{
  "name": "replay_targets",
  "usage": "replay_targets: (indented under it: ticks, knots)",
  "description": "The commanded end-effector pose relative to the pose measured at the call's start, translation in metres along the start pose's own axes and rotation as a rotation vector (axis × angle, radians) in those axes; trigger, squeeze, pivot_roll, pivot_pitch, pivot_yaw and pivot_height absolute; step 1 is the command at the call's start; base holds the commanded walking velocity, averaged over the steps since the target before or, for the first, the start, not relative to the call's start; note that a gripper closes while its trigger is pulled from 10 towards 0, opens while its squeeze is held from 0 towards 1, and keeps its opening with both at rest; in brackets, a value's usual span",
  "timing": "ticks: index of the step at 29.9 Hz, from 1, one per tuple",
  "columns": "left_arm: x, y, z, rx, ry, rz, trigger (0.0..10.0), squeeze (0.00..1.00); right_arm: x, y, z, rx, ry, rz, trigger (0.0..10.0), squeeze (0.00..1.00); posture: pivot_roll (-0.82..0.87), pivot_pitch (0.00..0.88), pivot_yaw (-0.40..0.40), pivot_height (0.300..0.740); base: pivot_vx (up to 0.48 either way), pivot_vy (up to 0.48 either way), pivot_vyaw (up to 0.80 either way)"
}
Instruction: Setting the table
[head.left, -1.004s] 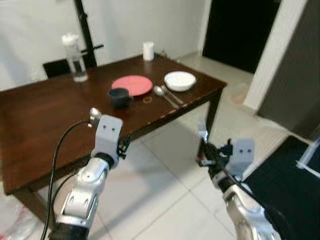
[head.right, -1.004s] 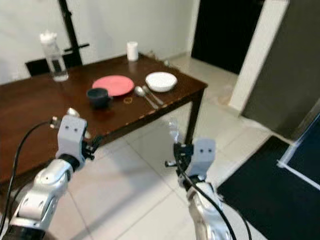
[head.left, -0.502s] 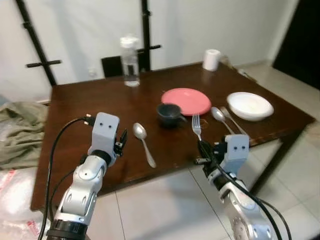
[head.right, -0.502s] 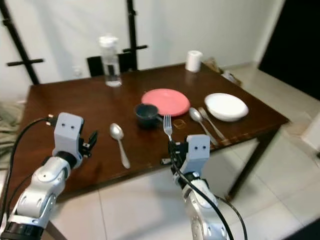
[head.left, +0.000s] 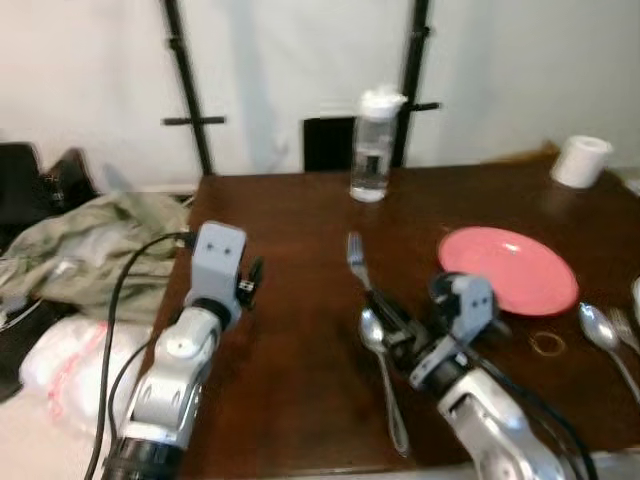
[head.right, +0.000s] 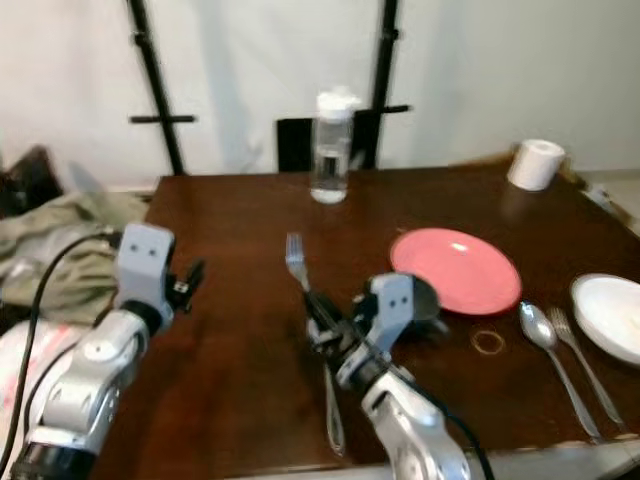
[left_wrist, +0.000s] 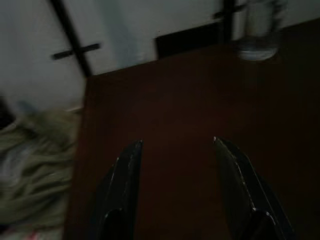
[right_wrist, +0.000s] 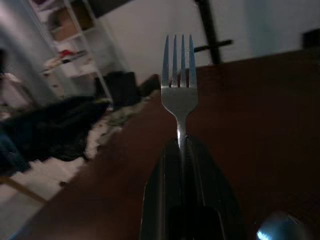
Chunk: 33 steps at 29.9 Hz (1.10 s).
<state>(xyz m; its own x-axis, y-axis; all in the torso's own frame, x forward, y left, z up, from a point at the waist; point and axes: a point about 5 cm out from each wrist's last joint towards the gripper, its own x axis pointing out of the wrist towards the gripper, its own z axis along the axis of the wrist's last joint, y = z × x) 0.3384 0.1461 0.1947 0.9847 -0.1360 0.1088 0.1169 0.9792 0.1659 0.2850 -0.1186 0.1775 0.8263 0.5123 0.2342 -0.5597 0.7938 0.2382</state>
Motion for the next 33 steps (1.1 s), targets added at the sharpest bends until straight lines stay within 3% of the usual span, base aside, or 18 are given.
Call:
replay_targets:
  ticks: [1,13,21,24,28,31,33]
  knots:
    - [-0.002,-0.002,-0.008,-0.01,0.034,-0.012,10.0,0.0,-0.003,0.0,-0.005,0.017,0.022,-0.002,10.0,0.0,0.05,0.044,0.102,0.74,0.0,0.0,0.0]
    - [-0.003,-0.006,-0.013,-0.041,0.084,-0.058,10.0,0.0,-0.007,-0.005,-0.01,0.005,0.069,-0.034,10.0,0.0,0.05,0.037,0.101,0.74,0.0,0.0,0.0]
    - [-0.002,0.002,-0.014,-0.02,0.104,-0.061,10.0,0.0,-0.008,0.0,-0.017,-0.051,0.135,-0.021,10.0,0.0,0.05,0.037,0.101,0.74,0.0,0.0,0.0]
    - [-0.005,0.018,-0.013,0.046,0.124,-0.161,10.0,0.0,-0.009,0.003,-0.026,-0.124,0.25,-0.041,10.0,0.0,0.06,0.049,0.097,0.74,0.0,0.0,0.0]
    - [-0.007,0.024,-0.012,0.068,0.128,-0.186,10.0,0.0,-0.01,0.006,-0.028,-0.116,0.272,-0.027,10.0,0.0,0.06,0.052,0.095,0.74,0.0,0.0,0.0]
    - [-0.01,0.045,-0.014,0.108,0.156,-0.165,10.0,0.0,-0.012,0.009,-0.046,-0.041,0.403,-0.097,10.0,0.0,0.07,0.061,0.079,0.74,0.0,0.0,0.0]
    - [-0.01,0.049,-0.015,0.113,0.16,-0.143,10.0,0.0,-0.012,0.01,-0.052,-0.014,0.433,-0.127,10.0,0.0,0.07,0.062,0.075,0.74,0.0,0.0,0.0]
